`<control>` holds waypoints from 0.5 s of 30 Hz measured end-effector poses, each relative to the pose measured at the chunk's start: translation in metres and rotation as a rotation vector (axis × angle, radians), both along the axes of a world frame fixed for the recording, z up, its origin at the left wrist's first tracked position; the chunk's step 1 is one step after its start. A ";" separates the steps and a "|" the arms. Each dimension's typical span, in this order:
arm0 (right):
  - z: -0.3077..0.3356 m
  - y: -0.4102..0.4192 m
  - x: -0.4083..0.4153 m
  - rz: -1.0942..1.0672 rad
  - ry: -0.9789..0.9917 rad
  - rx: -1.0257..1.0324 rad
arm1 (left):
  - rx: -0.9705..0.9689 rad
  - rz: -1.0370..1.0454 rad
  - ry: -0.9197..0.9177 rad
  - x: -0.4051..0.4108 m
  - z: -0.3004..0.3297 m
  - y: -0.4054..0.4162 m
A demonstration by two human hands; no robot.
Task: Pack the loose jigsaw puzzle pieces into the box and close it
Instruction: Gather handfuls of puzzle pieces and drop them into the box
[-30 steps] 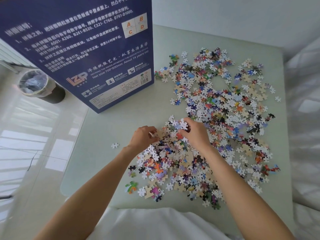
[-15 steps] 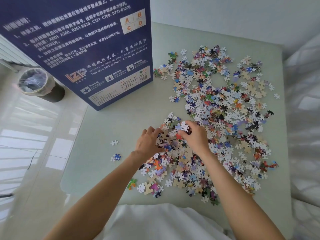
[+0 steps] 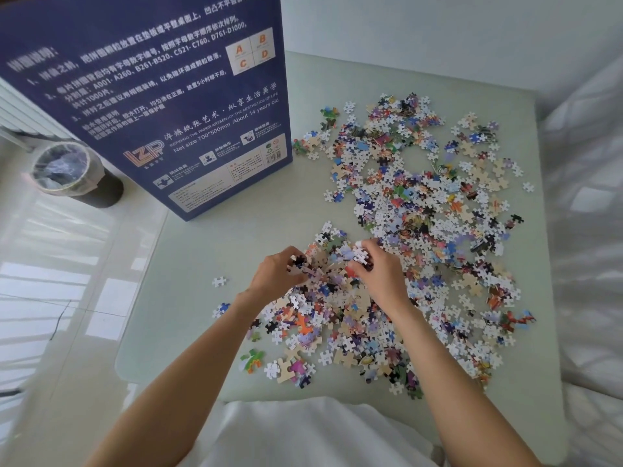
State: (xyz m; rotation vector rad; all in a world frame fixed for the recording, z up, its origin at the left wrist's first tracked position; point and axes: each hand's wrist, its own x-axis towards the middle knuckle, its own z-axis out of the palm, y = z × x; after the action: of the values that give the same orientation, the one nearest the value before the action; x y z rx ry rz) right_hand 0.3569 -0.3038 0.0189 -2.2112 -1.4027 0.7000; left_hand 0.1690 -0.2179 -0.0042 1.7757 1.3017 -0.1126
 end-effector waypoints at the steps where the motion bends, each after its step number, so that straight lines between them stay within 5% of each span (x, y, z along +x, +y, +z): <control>1: -0.001 -0.001 0.001 0.009 -0.005 -0.006 | -0.002 -0.002 -0.006 0.000 0.000 0.000; 15: 0.020 -0.010 0.001 0.044 -0.142 0.128 | 0.174 -0.053 -0.044 -0.011 0.027 -0.005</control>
State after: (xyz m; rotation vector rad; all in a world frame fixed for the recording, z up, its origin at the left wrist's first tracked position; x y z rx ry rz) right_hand 0.3579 -0.3136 0.0393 -2.1722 -1.5244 0.4612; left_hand 0.1585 -0.2233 0.0224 1.9486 1.2654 0.0109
